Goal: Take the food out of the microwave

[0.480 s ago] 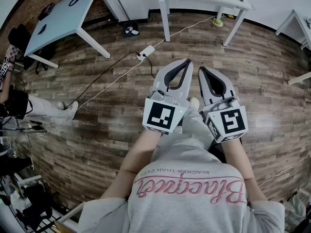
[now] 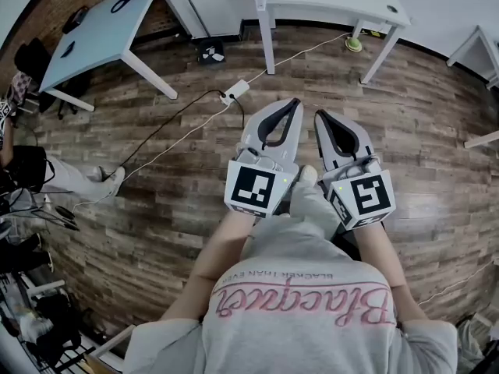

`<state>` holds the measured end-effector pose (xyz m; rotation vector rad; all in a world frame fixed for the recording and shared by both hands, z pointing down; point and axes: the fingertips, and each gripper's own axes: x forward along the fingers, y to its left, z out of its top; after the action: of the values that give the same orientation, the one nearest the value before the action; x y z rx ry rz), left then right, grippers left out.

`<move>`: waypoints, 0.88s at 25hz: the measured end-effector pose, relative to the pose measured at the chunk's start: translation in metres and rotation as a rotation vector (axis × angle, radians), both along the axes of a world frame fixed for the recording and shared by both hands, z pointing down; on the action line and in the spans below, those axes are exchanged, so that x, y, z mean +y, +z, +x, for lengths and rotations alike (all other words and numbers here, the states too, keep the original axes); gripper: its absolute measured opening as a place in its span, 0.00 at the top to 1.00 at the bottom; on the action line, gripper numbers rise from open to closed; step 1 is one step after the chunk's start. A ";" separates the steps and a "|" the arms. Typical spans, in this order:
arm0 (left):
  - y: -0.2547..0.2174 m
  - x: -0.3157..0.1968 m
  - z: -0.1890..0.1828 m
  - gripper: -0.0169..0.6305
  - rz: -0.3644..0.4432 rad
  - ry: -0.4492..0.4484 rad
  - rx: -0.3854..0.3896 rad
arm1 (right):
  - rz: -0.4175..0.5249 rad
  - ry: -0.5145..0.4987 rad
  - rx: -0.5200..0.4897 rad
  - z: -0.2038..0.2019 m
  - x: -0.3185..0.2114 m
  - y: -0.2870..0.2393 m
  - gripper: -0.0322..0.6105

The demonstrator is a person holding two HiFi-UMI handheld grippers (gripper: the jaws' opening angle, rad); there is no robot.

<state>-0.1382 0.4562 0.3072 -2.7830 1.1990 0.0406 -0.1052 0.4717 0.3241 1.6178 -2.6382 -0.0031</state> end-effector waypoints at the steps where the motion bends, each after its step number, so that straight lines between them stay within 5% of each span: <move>1: -0.001 -0.009 0.003 0.96 -0.003 -0.001 0.003 | 0.003 -0.002 0.001 0.003 -0.008 -0.001 0.93; 22: -0.010 -0.186 0.100 0.96 -0.037 -0.062 0.022 | 0.018 -0.083 -0.135 0.102 -0.187 -0.029 0.93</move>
<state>-0.0380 0.2698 0.2968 -2.7821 1.3034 0.0442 -0.0037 0.2842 0.2948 1.5657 -2.8115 0.0832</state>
